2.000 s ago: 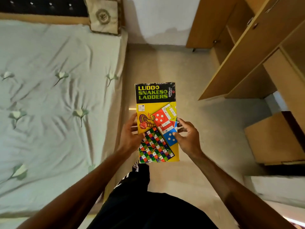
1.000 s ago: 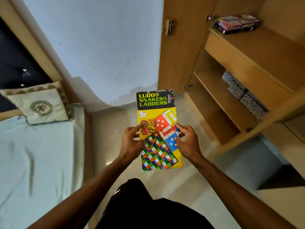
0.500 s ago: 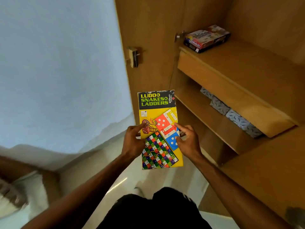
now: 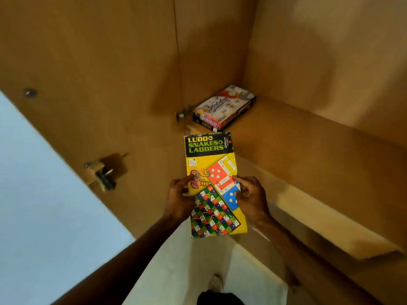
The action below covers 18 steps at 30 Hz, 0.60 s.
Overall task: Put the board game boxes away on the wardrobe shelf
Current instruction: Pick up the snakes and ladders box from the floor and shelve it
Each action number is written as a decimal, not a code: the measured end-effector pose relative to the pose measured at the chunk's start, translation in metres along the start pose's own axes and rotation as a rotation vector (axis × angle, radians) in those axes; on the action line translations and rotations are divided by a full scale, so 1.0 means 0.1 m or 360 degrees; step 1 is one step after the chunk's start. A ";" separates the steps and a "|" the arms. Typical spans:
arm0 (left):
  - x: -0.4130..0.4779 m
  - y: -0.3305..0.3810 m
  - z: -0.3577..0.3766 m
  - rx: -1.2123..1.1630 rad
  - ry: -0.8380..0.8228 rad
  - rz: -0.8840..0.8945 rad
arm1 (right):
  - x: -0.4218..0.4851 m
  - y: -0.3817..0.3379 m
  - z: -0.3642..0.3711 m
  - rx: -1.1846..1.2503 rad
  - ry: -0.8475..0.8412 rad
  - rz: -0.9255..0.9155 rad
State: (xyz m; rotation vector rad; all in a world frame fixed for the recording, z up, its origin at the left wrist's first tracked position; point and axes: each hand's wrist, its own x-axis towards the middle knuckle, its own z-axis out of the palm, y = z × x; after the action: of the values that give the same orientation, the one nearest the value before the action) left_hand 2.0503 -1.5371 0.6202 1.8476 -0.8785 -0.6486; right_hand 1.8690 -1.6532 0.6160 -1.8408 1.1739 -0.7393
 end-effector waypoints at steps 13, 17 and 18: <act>2.78 0.81 0.63 -0.0091 -0.0097 0.0094 | 2.75 -0.09 -0.20 0.0015 0.0215 0.0081; 3.59 0.98 0.70 -0.0128 -0.0264 0.0118 | 3.44 -0.15 -0.22 -0.0024 0.0315 0.0088; 3.78 1.00 0.72 -0.0146 -0.0336 0.0137 | 3.59 -0.16 -0.22 -0.0014 0.0321 0.0117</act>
State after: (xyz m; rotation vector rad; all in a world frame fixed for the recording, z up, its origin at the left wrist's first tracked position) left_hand 2.1942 -1.9060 0.6607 1.6706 -1.0424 -0.8269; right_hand 1.9998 -1.9855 0.6581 -1.7513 1.3673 -0.8951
